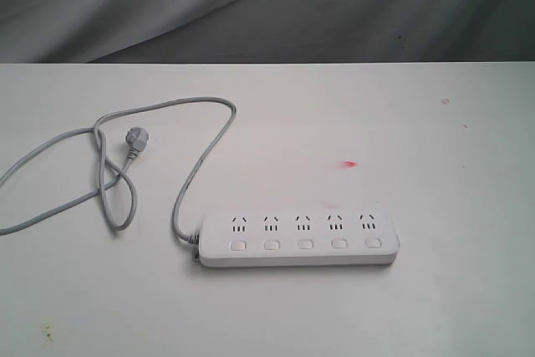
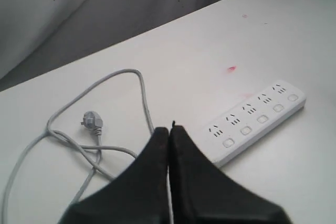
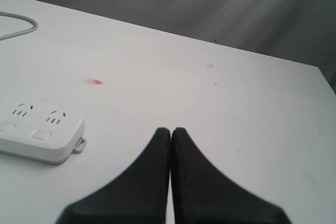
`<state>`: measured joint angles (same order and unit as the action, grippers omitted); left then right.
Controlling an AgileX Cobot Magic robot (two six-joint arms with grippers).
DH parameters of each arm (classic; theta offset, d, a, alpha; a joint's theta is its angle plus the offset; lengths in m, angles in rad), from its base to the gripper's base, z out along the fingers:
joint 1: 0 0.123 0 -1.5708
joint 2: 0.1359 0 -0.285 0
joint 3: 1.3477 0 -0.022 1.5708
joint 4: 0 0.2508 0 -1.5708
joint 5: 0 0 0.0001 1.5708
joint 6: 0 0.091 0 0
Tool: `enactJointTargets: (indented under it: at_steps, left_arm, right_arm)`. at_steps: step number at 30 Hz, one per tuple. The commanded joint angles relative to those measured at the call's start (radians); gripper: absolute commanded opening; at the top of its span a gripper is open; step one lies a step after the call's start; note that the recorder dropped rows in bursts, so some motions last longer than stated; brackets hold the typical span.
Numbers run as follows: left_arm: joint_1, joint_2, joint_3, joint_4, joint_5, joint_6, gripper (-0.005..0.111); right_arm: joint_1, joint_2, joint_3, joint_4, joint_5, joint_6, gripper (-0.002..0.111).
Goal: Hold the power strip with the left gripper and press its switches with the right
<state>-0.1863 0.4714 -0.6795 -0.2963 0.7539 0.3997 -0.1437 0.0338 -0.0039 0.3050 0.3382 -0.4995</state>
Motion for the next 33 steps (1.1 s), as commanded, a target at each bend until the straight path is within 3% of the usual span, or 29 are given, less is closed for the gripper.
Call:
enactJointTargets:
  at_steps: [1,6,10,11,12,15,20,33]
  left_arm:
    - [-0.004,-0.003,0.005,0.096,-0.056,-0.077,0.000]
    - [-0.004,-0.060,0.071,0.222,-0.178,-0.224,0.000]
    - [0.012,-0.131,0.213,0.235,-0.445,-0.264,0.000]
    - [0.024,-0.170,0.310,0.213,-0.545,-0.272,0.000]
    - [0.030,-0.186,0.341,0.198,-0.566,-0.277,0.000]
    - [0.037,-0.275,0.490,0.196,-0.573,-0.320,0.000]
    - [0.037,-0.414,0.633,0.196,-0.570,-0.321,0.000]
    - [0.037,-0.471,0.679,0.196,-0.470,-0.319,0.000]
  right_arm:
    - [-0.006,-0.006,0.004,0.001,-0.013,0.002,0.000]
    - [-0.006,-0.006,0.004,0.001,-0.013,0.002,0.000]
    - [-0.006,-0.006,0.004,0.001,-0.013,0.002,0.000]
    - [-0.006,-0.006,0.004,0.001,-0.013,0.002,0.000]
    - [-0.006,-0.006,0.004,0.001,-0.013,0.002,0.000]
    - [-0.006,-0.006,0.004,0.001,-0.013,0.002,0.000]
    - [-0.006,-0.006,0.004,0.001,-0.013,0.002,0.000]
    - [-0.006,-0.006,0.004,0.001,-0.013,0.002,0.000]
